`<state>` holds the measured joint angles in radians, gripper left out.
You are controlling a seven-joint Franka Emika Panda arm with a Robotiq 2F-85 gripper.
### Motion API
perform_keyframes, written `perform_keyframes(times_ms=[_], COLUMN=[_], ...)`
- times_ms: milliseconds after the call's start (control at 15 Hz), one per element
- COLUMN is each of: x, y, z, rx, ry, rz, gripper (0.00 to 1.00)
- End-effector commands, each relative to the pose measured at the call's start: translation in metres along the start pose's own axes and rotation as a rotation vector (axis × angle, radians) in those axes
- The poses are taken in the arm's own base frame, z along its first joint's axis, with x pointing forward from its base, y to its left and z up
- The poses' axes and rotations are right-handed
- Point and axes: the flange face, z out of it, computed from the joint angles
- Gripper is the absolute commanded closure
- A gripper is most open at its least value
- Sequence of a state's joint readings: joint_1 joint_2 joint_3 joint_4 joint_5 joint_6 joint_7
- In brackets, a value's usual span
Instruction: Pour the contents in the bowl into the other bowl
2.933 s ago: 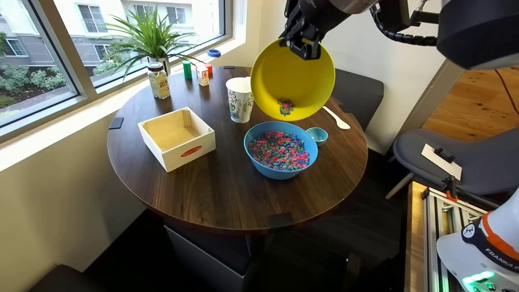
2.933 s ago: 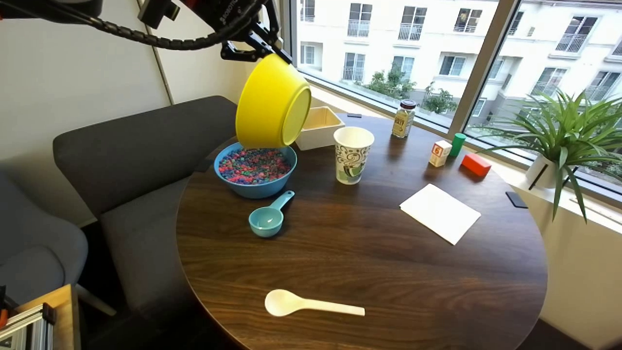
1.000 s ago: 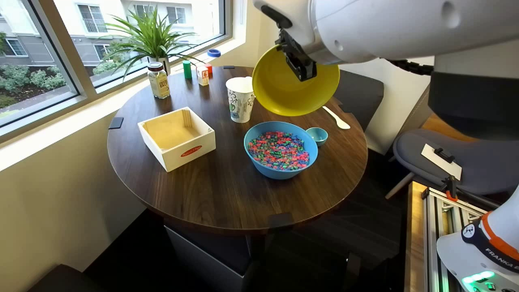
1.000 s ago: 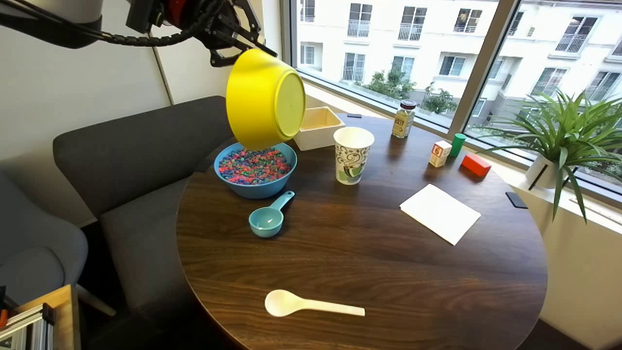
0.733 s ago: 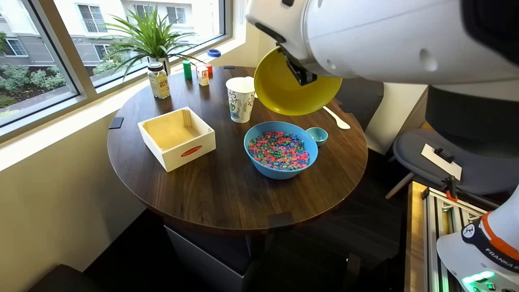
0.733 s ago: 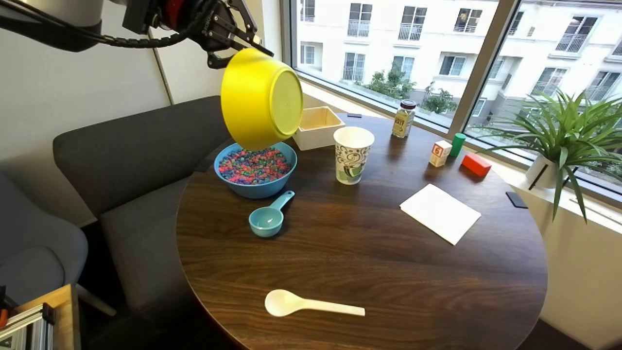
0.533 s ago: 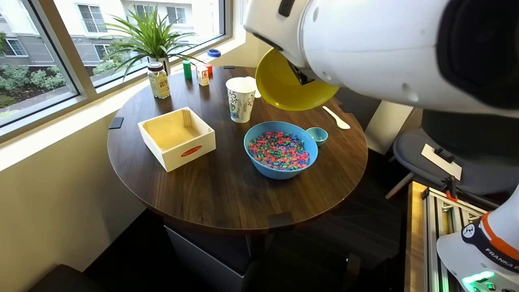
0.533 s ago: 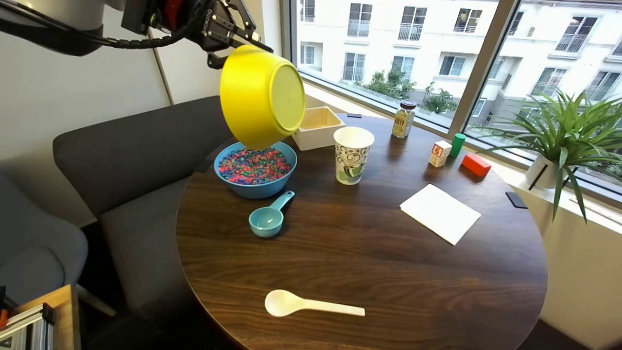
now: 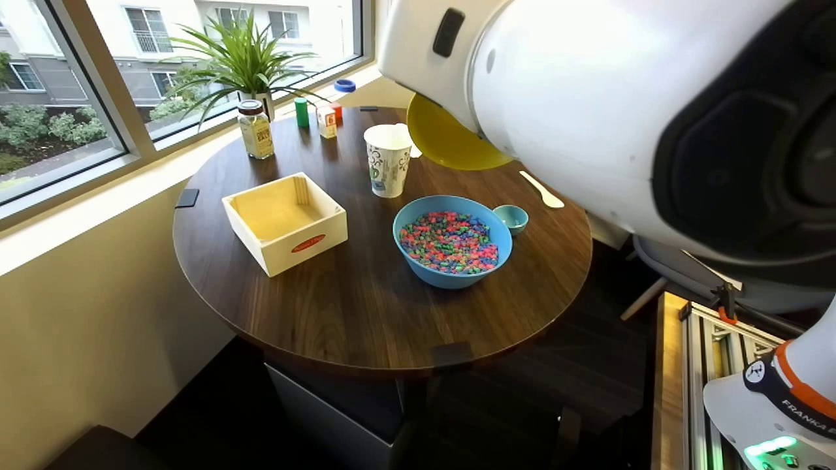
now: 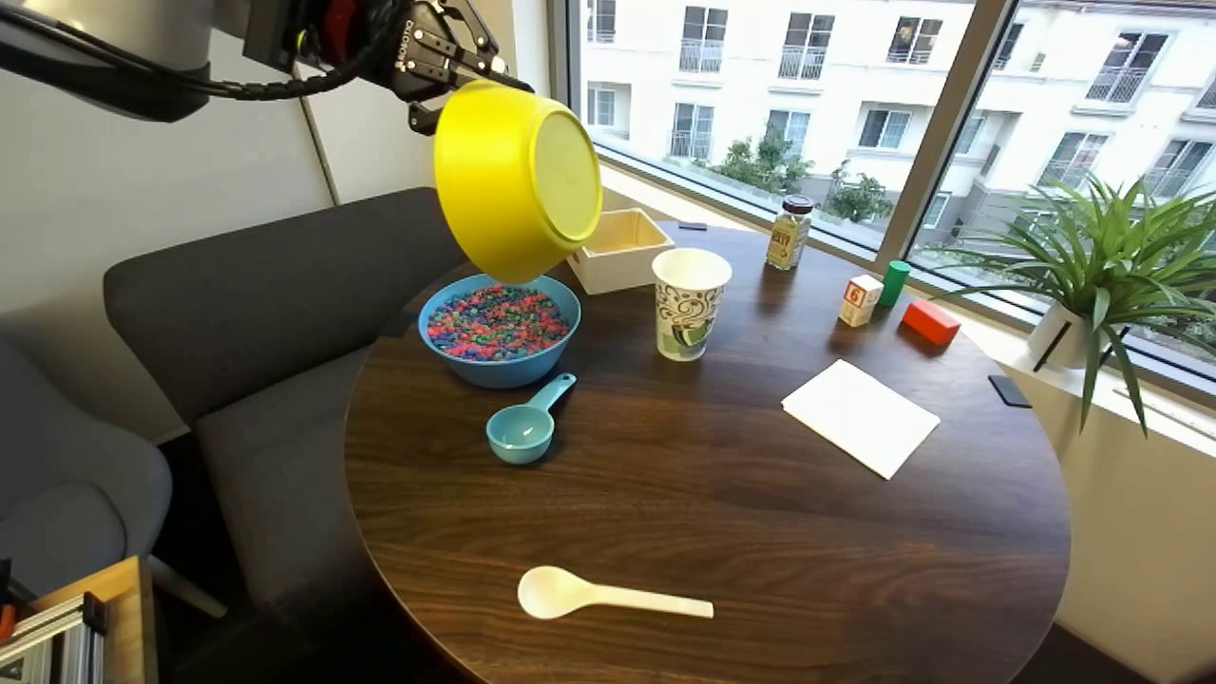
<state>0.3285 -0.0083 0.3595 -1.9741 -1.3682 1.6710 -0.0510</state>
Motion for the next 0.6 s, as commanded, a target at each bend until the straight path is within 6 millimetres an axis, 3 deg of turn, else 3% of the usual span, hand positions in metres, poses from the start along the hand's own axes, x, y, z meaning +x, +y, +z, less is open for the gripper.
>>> perform_keyframes(times_ms=[0,533], x=[-0.003,-0.036], y=[0.010,0.044], z=[0.000,0.003], rx=[0.020,0.162], ry=[0.000,0.152], rz=[0.022,0.142], gripper=[0.99,0.99])
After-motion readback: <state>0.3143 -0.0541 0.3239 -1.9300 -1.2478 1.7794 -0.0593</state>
